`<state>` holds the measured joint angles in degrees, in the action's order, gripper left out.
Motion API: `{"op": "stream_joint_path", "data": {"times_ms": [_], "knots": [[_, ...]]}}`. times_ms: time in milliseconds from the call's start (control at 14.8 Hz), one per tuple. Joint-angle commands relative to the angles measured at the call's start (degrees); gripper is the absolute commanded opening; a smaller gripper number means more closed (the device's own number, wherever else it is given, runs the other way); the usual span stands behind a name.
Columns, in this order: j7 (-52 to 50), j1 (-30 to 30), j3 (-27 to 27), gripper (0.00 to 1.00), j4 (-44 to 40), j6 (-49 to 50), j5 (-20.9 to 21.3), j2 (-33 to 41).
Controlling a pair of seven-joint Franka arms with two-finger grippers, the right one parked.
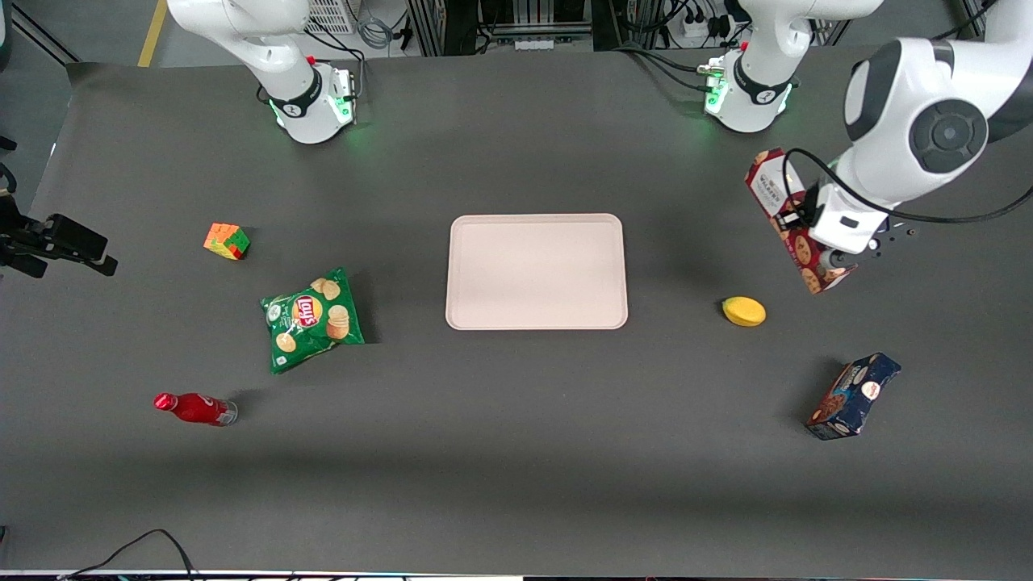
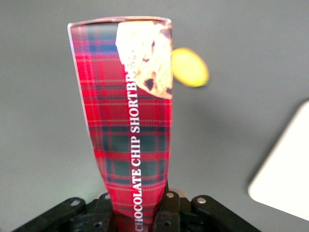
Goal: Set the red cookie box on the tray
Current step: 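Carry the held red box over the white tray's edge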
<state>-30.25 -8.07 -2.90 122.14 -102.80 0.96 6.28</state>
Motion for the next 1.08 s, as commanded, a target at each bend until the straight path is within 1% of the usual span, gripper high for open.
{"op": "stream_joint_path", "data": {"times_ms": [0,136,203,475,610,814,1017], "knots": [[-0.51,-1.33,-4.82,0.00,-12.51,3.57,-2.10,-5.92],[-1.12,-2.82,-8.16,0.00,-17.35,3.23,-2.19,-9.78],[-1.99,-3.26,-10.09,0.00,-18.42,2.09,-2.45,-11.36],[-9.98,-4.85,-18.00,0.00,-18.08,-7.39,-1.49,-17.78],[-13.24,-5.64,-19.42,0.00,-16.07,-12.31,-1.40,-20.42],[-13.52,-7.22,-19.69,0.00,-12.20,-18.38,-1.14,-24.11],[-13.52,-8.01,-19.69,0.00,-7.81,-24.27,0.18,-26.05]]}}
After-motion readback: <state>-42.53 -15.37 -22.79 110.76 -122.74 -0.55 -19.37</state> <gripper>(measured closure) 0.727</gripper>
